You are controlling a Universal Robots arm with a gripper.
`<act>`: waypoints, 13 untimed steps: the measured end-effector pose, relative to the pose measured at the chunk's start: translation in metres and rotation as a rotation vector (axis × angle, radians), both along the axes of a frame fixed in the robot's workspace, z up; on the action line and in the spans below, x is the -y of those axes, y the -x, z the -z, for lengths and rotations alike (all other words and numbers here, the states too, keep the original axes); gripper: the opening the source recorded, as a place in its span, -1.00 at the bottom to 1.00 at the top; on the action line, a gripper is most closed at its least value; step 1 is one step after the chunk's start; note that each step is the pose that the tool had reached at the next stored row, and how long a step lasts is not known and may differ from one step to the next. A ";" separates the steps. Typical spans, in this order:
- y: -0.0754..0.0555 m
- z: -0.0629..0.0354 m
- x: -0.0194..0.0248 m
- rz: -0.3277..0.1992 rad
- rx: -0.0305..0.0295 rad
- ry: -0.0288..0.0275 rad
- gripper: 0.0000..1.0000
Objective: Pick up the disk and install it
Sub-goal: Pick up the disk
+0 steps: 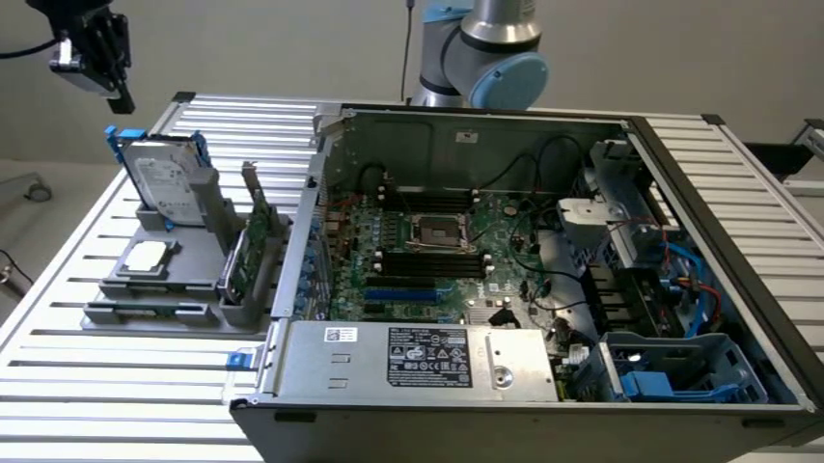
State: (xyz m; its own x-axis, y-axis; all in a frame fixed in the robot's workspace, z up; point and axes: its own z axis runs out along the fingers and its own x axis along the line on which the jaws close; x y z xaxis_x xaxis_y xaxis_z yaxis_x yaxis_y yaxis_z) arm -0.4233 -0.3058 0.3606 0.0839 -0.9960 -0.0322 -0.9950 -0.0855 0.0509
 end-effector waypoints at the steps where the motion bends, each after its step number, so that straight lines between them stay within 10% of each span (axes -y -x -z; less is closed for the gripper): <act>1: 0.001 0.0000 0.0000 -0.001 0.0023 -0.0017 -0.79; 13: 0.006 0.0023 0.0001 -0.001 0.0051 -0.0024 -0.27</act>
State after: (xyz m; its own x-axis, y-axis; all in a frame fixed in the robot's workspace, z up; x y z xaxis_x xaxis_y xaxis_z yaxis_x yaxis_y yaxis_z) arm -0.4290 -0.3059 0.3583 0.0853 -0.9958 -0.0342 -0.9952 -0.0868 0.0456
